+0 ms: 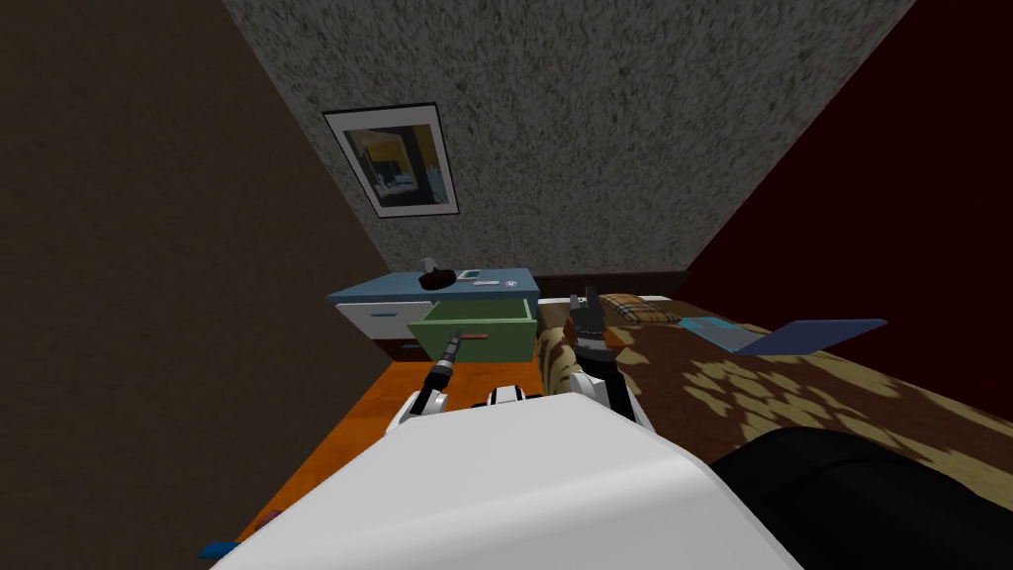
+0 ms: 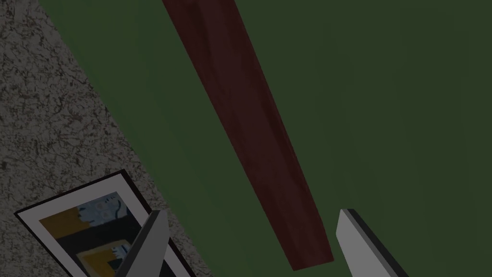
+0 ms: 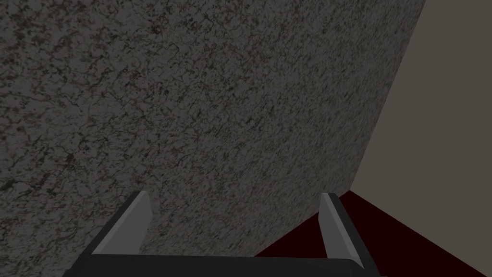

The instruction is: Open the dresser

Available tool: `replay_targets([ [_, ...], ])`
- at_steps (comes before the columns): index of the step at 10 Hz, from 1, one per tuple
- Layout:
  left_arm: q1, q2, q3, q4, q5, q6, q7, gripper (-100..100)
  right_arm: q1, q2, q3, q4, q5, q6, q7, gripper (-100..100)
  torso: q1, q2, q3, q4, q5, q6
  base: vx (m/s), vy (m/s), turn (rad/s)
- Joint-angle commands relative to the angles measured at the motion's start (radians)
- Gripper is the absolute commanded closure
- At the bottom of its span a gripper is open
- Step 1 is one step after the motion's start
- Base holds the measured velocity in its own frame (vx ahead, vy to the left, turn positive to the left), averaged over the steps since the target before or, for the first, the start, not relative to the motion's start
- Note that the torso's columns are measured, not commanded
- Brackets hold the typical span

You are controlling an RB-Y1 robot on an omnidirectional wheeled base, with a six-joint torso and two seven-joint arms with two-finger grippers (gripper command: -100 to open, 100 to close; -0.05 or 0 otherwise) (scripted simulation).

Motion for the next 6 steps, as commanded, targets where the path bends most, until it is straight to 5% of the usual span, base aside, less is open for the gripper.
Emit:
replay_targets([
  [1, -0.021, 0.021, 0.008, -0.044, 0.009, 0.063, 0.016, -100, 0.000, 0.000, 0.000, 0.000, 0.000, 0.000, 0.000, 0, 0.000, 0.000, 0.000, 0.000, 0.000, 0.000, -0.049, -0.011, 0.003],
  [4, -0.024, 0.028, 0.008, -0.056, 0.012, 0.091, 0.022, -100, 0.000, 0.000, 0.000, 0.000, 0.000, 0.000, 0.000, 0, -0.003, 0.004, 0.002, 0.005, -0.003, -0.001, -0.033, -0.013, 0.000],
  [5, -0.024, 0.029, 0.008, -0.055, 0.013, 0.096, 0.023, 0, 0.000, 0.000, 0.000, 0.000, 0.000, 0.000, 0.000, 0, -0.002, 0.004, 0.002, 0.003, -0.002, 0.000, 0.000, 0.000, 0.000],
  [6, -0.022, 0.029, 0.008, -0.053, 0.013, 0.097, 0.023, 0, 0.000, 0.000, 0.000, 0.000, 0.000, 0.000, 0.000, 0, -0.002, 0.002, 0.001, 0.002, -0.002, 0.000, 0.000, 0.000, 0.000],
])
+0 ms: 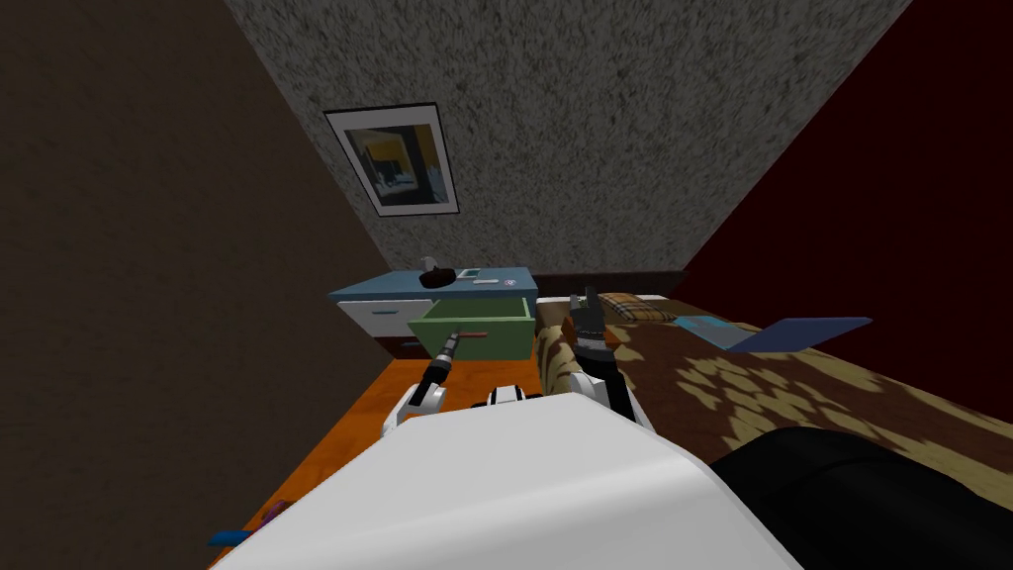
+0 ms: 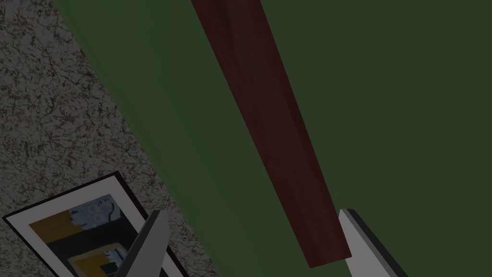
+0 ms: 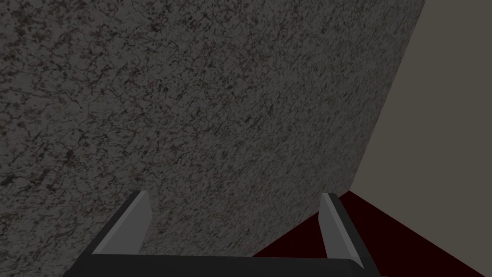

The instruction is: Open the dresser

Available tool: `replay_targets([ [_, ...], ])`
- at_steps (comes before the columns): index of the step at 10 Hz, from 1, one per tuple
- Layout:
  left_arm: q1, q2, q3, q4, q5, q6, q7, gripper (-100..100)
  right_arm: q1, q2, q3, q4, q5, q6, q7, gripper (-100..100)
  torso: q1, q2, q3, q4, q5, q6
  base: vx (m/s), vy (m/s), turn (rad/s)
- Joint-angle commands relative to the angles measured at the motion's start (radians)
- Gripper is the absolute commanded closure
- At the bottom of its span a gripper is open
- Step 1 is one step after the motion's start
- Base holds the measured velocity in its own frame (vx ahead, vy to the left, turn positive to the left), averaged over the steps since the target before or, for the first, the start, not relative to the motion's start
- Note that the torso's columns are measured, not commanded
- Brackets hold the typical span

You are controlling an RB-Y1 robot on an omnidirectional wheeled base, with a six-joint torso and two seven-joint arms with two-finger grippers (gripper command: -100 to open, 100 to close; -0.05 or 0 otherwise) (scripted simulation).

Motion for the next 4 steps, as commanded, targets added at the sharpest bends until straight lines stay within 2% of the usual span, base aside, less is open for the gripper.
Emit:
replay_targets([
  [1, 0.001, 0.000, 0.000, 0.001, 0.000, 0.001, 0.000, 0, 0.000, 0.000, 0.000, 0.000, 0.000, 0.000, 0.000, 0, 0.000, -0.001, -0.001, -0.001, 0.000, 0.000, 0.000, 0.000, 0.000],
  [4, 0.002, 0.000, 0.000, 0.003, 0.000, 0.003, 0.000, 0, 0.000, 0.000, 0.000, 0.000, 0.000, 0.000, 0.000, 0, 0.001, -0.002, -0.001, -0.002, 0.001, 0.000, 0.000, 0.000, 0.000],
])
